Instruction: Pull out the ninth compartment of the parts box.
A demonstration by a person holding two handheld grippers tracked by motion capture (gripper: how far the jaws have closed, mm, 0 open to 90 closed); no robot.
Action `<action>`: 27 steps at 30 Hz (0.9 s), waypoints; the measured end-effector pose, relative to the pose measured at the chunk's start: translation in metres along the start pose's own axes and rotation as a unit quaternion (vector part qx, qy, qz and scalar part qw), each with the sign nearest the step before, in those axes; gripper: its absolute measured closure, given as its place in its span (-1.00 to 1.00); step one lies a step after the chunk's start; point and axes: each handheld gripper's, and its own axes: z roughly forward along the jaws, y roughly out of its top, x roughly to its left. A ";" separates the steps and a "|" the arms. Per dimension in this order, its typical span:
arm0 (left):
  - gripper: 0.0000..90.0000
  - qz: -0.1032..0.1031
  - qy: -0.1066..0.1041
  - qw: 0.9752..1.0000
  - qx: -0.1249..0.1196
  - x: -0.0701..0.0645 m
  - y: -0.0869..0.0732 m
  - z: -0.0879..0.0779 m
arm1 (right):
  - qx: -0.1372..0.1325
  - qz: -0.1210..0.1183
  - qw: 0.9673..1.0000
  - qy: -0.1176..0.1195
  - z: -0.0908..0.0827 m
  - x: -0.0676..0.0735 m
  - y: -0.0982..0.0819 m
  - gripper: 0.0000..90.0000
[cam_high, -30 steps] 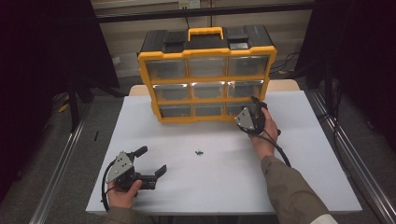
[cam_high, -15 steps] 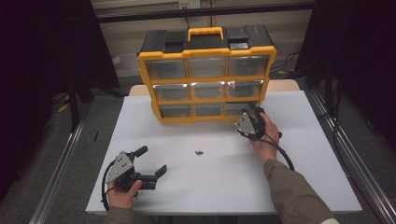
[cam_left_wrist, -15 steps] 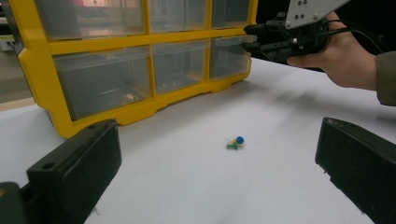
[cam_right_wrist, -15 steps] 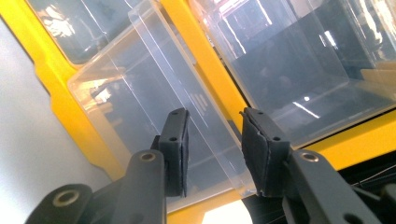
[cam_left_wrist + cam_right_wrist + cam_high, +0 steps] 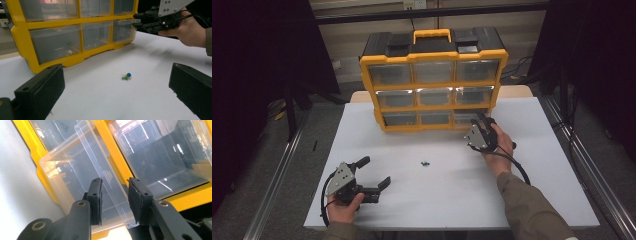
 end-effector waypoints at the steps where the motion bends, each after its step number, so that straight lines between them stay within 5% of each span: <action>1: -0.99 0.000 0.000 1.000 0.000 0.000 0.000 0.000 | -0.001 -0.001 1.000 0.000 -0.001 0.000 0.000 0.44; 16: -0.99 -0.020 -0.003 1.000 -0.014 -0.003 -0.001 0.003 | -0.006 -0.018 1.000 0.010 -0.008 0.001 0.000 0.49; 18: -0.99 -0.003 0.001 1.000 -0.002 -0.001 0.000 0.001 | -0.004 -0.026 1.000 0.012 -0.009 0.000 0.000 0.48; 22: -0.99 -0.001 0.002 1.000 0.000 -0.001 0.000 0.001 | -0.007 -0.025 1.000 0.014 -0.011 0.000 0.000 0.49; 24: -0.99 -0.023 0.001 1.000 -0.015 -0.004 0.000 0.003 | -0.008 -0.025 1.000 0.014 -0.012 0.000 0.000 0.49; 27: -0.99 -0.023 0.001 1.000 -0.016 -0.004 0.000 0.004 | -0.008 -0.030 0.999 0.015 -0.013 0.000 0.000 0.49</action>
